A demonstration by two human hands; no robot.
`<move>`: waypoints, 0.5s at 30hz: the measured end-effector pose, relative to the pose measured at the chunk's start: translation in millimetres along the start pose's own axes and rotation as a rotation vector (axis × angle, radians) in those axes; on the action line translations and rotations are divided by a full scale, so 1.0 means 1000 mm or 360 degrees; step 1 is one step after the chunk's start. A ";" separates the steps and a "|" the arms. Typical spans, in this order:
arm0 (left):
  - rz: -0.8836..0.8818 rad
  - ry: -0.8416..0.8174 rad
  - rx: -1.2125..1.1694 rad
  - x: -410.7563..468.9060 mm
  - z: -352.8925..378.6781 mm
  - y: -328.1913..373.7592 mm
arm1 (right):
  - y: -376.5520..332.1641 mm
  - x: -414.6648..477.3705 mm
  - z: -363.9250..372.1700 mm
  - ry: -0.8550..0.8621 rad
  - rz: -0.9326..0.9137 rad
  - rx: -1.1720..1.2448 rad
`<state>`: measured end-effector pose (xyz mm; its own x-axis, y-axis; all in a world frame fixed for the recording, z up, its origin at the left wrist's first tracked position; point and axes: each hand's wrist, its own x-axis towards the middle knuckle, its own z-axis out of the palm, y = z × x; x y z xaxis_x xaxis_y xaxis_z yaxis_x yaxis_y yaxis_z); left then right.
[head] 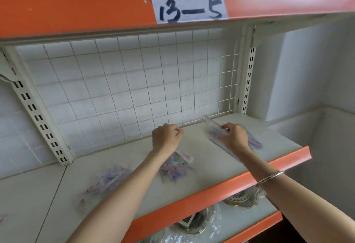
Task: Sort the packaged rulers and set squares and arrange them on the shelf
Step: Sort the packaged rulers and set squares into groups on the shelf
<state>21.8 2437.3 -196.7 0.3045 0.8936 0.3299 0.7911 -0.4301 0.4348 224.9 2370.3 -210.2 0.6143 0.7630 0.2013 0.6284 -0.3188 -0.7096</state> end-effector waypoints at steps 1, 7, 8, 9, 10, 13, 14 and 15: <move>0.0011 -0.0023 0.0056 0.002 0.004 0.006 | 0.008 0.004 -0.004 0.0002 0.0045 -0.0011; -0.0006 -0.0194 0.0181 0.007 0.025 0.026 | 0.045 0.020 -0.024 -0.0080 0.0278 -0.0072; -0.0015 -0.0205 0.0187 0.008 0.027 0.028 | 0.050 0.023 -0.025 -0.0099 0.0309 -0.0118; -0.0022 -0.0210 0.0194 0.008 0.028 0.030 | 0.053 0.026 -0.026 -0.0128 0.0340 -0.0165; -0.0032 -0.0216 0.0198 0.008 0.029 0.032 | 0.056 0.027 -0.027 -0.0159 0.0369 -0.0198; -0.0058 -0.0230 0.0213 0.007 0.031 0.034 | 0.061 0.029 -0.028 -0.0228 0.0413 -0.0228; -0.0066 -0.0235 0.0215 0.007 0.031 0.034 | 0.062 0.030 -0.029 -0.0230 0.0412 -0.0234; -0.0070 -0.0239 0.0218 0.006 0.031 0.034 | 0.062 0.030 -0.029 -0.0222 0.0407 -0.0236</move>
<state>67.5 2431.9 -206.2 0.3355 0.9246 0.1803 0.8670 -0.3780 0.3248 295.9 2357.1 -228.1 0.6964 0.7140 -0.0727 0.5310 -0.5808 -0.6170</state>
